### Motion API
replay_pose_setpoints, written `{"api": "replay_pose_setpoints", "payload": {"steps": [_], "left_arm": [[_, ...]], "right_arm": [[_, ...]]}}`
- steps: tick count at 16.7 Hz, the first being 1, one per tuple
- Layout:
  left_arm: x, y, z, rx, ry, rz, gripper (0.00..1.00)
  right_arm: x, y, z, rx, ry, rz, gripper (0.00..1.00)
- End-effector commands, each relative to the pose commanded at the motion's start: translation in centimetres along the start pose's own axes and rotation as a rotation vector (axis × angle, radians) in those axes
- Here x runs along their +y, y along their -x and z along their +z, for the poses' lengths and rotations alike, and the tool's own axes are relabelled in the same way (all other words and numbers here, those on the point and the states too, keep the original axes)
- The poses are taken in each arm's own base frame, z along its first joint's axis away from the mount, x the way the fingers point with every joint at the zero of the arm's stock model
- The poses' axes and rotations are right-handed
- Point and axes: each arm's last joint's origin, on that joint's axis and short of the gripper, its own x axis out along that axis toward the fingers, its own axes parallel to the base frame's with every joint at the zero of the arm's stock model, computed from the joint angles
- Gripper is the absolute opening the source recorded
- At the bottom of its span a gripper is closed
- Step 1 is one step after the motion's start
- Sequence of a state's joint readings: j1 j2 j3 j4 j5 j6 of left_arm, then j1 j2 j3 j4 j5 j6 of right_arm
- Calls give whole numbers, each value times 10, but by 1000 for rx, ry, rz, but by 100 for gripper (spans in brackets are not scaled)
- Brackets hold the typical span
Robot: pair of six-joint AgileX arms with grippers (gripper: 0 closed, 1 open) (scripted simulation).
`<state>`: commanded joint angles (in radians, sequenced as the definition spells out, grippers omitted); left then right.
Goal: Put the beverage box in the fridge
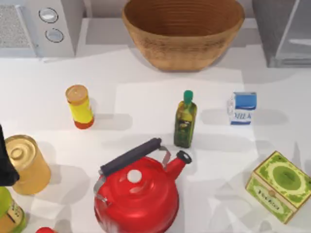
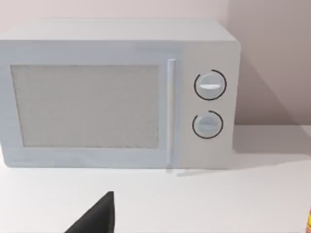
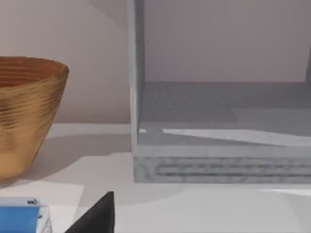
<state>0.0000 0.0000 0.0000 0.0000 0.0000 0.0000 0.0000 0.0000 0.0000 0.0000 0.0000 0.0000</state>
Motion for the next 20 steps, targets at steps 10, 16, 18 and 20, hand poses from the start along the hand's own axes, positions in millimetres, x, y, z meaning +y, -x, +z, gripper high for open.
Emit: {"api": "replay_pose_setpoints", "payload": {"steps": [10,16,18,20], "left_arm": [[0,0,0,0,0,0,100],[0,0,0,0,0,0,100],[0,0,0,0,0,0,100],[0,0,0,0,0,0,100]], "right_arm": [[13,-25,30,80,-56,10,100],[52,-93,26,299,-68,9,100],[71,-116,14,353,-62,6,100],[91,-135,-1,392,-54,3,100]]}}
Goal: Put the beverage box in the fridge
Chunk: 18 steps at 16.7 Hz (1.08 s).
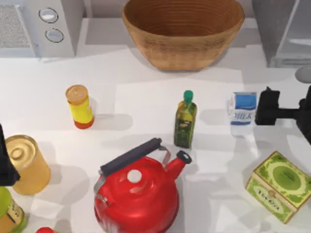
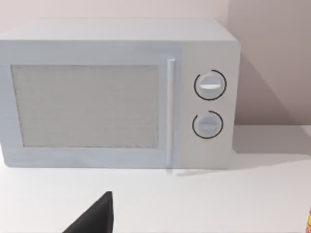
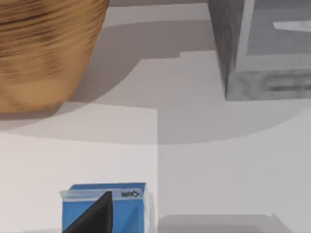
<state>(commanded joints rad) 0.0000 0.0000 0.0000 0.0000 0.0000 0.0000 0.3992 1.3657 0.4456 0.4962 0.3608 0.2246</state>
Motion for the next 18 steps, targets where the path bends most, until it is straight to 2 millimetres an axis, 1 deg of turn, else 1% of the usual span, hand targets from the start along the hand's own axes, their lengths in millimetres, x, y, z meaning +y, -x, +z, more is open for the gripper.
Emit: {"api": "replay_pose_setpoints", "payload": {"steps": [3,5,7,9,15,18], "left_arm": [[0,0,0,0,0,0,100],[0,0,0,0,0,0,100],[0,0,0,0,0,0,100],[0,0,0,0,0,0,100],[0,0,0,0,0,0,100],[0,0,0,0,0,0,100]], "right_arm": [[27,-31,-21,54,18,-11,100],[41,-47,-37,85,33,-20,100],[52,-57,-51,101,42,-24,100],[58,-62,-58,107,46,-25,100],[58,-63,-60,111,48,-29,100],[55,-66,-54,106,45,-26,100]]}}
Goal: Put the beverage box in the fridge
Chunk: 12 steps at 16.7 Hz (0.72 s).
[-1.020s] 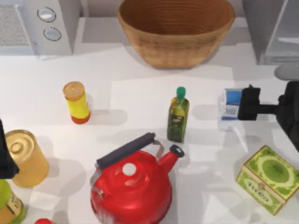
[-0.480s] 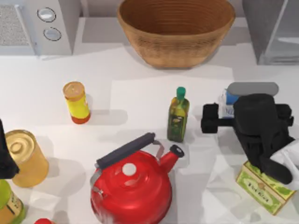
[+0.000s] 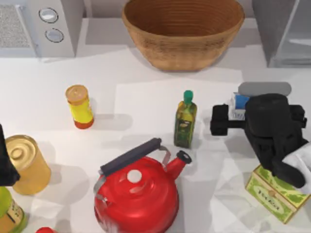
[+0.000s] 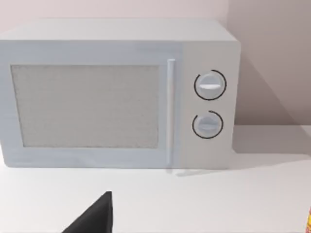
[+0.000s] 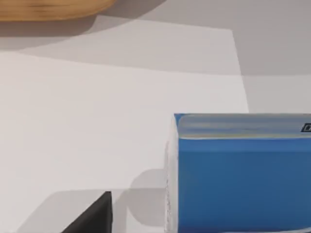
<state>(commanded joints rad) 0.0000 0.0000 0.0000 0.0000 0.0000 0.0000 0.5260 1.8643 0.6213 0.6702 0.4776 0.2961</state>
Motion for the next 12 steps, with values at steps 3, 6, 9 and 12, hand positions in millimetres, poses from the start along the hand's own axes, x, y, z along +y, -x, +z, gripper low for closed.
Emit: {"api": "replay_pose_setpoints", "payload": {"steps": [3,6,9,12], "left_arm": [[0,0,0,0,0,0,100],[0,0,0,0,0,0,100],[0,0,0,0,0,0,100],[0,0,0,0,0,0,100]], "right_arm": [[-2,-13,8,1,2,-3,100],[3,-34,5,1,3,-3,100],[5,-47,-5,1,1,-1,100],[6,-48,-6,1,2,1,100]]}}
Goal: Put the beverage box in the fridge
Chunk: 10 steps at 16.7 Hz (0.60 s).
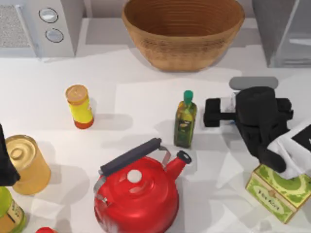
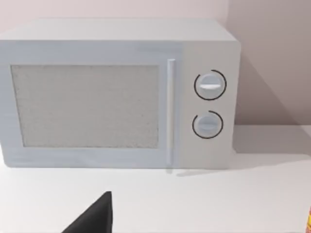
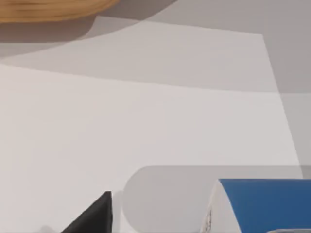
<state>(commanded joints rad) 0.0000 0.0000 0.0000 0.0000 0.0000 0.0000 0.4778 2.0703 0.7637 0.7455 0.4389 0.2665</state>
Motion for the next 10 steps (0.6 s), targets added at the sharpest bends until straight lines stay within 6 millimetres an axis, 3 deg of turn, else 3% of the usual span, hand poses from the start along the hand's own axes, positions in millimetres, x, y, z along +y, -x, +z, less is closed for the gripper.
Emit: {"api": "replay_pose_setpoints", "payload": {"steps": [1,10], "left_arm": [[0,0,0,0,0,0,100],[0,0,0,0,0,0,100]], "right_arm": [[0,0,0,0,0,0,100],[0,0,0,0,0,0,32]]}}
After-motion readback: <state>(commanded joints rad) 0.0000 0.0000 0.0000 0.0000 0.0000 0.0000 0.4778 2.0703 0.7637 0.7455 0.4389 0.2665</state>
